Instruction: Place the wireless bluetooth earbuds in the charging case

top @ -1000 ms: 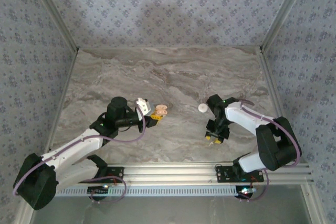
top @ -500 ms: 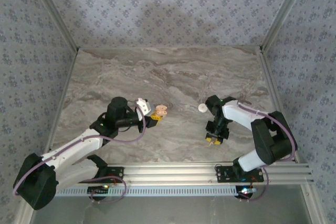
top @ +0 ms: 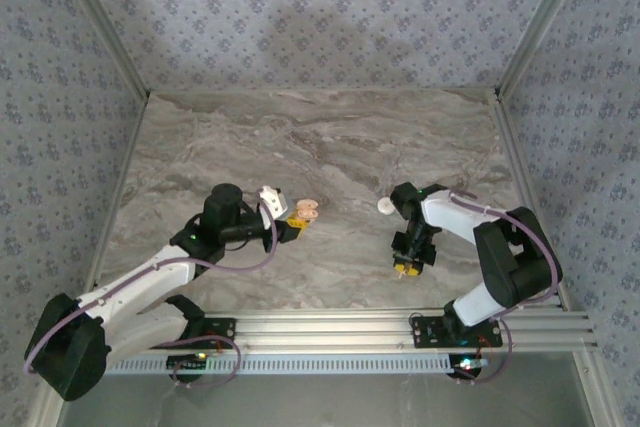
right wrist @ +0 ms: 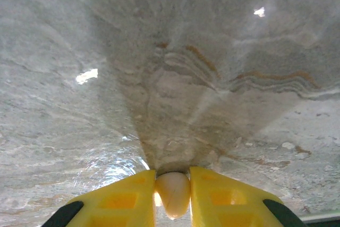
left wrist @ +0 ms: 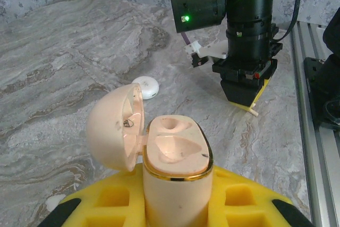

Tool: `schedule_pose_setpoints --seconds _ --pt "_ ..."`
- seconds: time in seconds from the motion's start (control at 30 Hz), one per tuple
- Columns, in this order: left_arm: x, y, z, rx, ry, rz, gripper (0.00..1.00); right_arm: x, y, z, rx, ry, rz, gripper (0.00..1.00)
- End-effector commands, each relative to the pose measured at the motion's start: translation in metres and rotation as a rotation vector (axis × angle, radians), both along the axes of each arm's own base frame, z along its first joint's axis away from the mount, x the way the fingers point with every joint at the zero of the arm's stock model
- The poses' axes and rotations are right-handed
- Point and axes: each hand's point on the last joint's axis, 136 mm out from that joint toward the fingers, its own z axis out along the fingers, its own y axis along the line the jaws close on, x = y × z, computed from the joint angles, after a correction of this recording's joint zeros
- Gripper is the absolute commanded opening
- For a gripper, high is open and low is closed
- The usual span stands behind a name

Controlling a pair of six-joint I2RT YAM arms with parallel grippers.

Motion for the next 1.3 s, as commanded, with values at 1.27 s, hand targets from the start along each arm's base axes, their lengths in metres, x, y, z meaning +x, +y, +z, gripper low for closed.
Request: schedule_pose_setpoints --seconds 1.27 --pt "0.009 -0.050 0.024 -0.132 -0.238 -0.161 0.13 0.107 0.137 0.255 0.483 -1.248 0.472 0.21"
